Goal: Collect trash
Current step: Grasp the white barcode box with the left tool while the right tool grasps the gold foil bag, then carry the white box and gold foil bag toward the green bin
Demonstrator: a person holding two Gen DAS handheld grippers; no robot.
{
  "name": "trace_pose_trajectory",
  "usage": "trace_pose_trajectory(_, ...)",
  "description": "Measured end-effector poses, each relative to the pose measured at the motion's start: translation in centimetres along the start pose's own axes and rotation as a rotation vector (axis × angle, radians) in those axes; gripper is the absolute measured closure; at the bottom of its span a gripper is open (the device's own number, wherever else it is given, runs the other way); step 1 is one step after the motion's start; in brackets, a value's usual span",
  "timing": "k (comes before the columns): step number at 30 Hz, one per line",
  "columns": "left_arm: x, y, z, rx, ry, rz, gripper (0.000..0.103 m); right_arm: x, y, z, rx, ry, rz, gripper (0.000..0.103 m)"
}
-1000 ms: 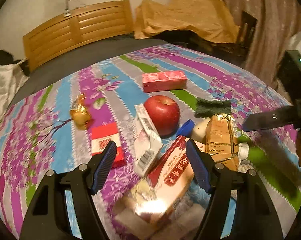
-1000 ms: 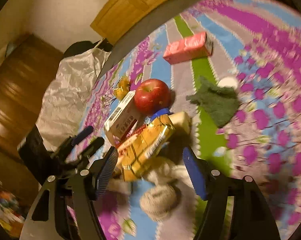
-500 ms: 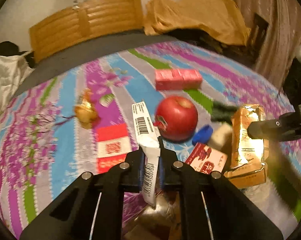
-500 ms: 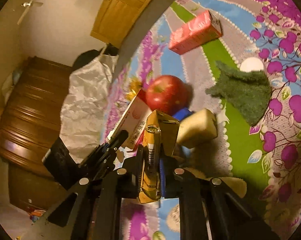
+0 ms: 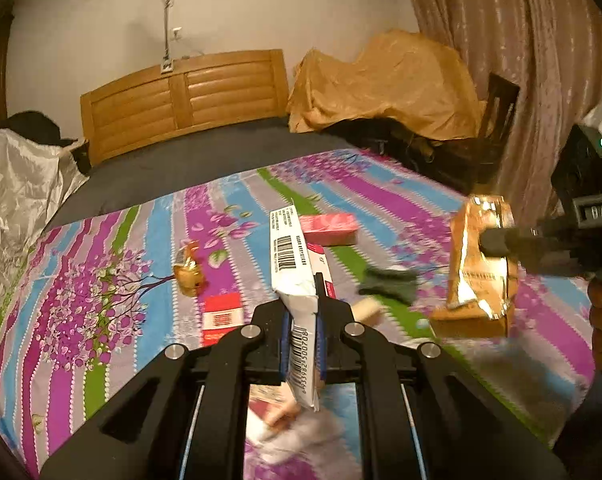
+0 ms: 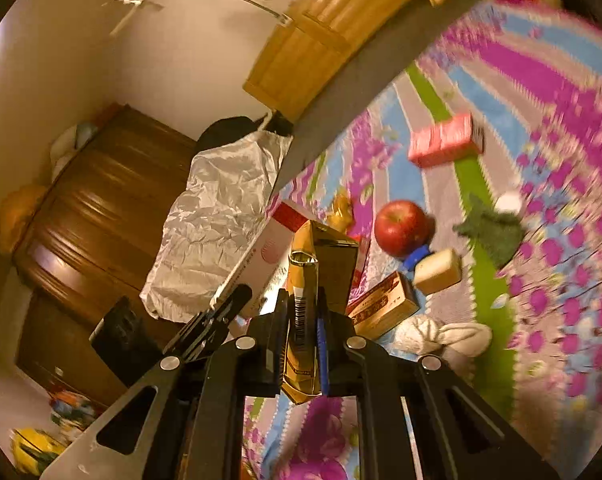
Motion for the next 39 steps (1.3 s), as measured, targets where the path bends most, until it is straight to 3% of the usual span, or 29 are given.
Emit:
trace_pose_trajectory(7,-2.4,-6.6,0.4,0.057,-0.011,0.017,0.095,-8.9,2.6,-0.8,-0.152,-0.081,-0.149,0.089)
trace_pose_trajectory(13,-2.9,-11.3,0.2,0.05,0.008,0.007,0.095,-14.9,2.5,-2.6,-0.208,-0.126,-0.266,0.089)
trace_pose_trajectory(25,-3.5,-20.9,2.4,0.135,-0.014,-0.076,0.095,-26.0,1.3,-3.5,-0.202,-0.276,-0.392,0.089)
trace_pose_trajectory(39,-3.2,-35.7,5.6,0.285,-0.064,-0.227,0.095,-44.4,-2.4,-4.0,-0.166,-0.498,-0.609,0.089)
Point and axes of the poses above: each gripper's, at about its wrist camera, not at the fingertips, and x roughly the way its jaws point, y to its left, z to its top, the point moved 7 cm from there along x, roughly the way its jaws point, and after that the axes turned 2 degrees about -x, right-handed, at the moved point
